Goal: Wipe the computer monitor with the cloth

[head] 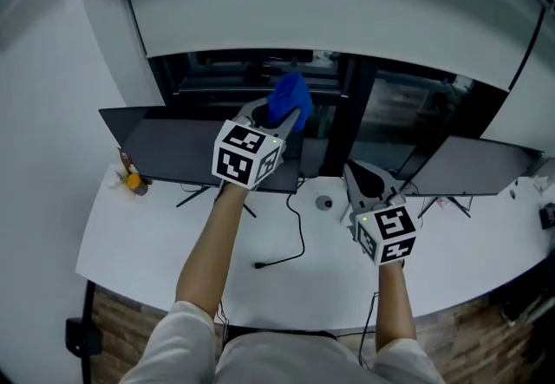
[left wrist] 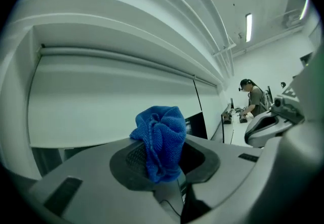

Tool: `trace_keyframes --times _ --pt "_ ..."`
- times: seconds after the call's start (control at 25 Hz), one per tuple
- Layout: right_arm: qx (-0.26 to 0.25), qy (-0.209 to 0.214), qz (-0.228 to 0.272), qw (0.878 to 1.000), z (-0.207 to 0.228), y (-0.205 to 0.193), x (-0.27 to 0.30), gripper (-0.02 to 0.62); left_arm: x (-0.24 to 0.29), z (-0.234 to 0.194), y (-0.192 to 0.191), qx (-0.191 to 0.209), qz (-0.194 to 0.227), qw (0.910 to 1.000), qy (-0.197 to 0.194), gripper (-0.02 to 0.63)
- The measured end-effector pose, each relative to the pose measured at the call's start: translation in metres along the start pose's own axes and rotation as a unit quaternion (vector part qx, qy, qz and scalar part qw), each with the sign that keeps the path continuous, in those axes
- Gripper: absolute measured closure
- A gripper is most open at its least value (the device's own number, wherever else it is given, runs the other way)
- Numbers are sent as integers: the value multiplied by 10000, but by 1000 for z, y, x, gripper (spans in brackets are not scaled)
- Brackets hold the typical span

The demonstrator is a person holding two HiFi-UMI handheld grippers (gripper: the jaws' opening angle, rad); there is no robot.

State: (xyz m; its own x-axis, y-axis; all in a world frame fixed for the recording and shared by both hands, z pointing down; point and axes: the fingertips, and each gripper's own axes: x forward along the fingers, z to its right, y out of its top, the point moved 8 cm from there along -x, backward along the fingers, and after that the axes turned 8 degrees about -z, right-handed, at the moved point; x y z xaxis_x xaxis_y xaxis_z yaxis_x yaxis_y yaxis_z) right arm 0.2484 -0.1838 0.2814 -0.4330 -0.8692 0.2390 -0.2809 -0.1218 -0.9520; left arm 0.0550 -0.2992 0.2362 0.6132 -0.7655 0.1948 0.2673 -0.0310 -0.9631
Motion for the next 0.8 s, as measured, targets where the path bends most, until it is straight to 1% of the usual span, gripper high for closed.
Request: trace_keyframes --times 0.12,0.2,0.28,0.44,0.52,0.68,0.8 --pt "-13 -445 258 9987 0 1 -5 581 22 -5 -2 284 -445 9986 68 486" --pt "100 -484 349 9982 1 0 -5 582 30 -5 -4 492 -638 9966 186 486" --pt "219 -490 386 9978 2 -1 -3 583 32 -6 -6 553 -704 9957 256 489" --pt "172 -536 331 9979 -6 3 8 591 28 -11 -9 675 -697 9948 307 489" --pt "109 -504 285 9983 -14 7 15 591 23 -19 -11 656 -702 9949 315 489" --pt "108 -447 198 9987 -31 15 27 583 6 -37 -21 436 -754 9961 164 489" --pt "156 -275 111 9994 -45 21 39 581 -7 -54 -28 431 -758 9958 265 489"
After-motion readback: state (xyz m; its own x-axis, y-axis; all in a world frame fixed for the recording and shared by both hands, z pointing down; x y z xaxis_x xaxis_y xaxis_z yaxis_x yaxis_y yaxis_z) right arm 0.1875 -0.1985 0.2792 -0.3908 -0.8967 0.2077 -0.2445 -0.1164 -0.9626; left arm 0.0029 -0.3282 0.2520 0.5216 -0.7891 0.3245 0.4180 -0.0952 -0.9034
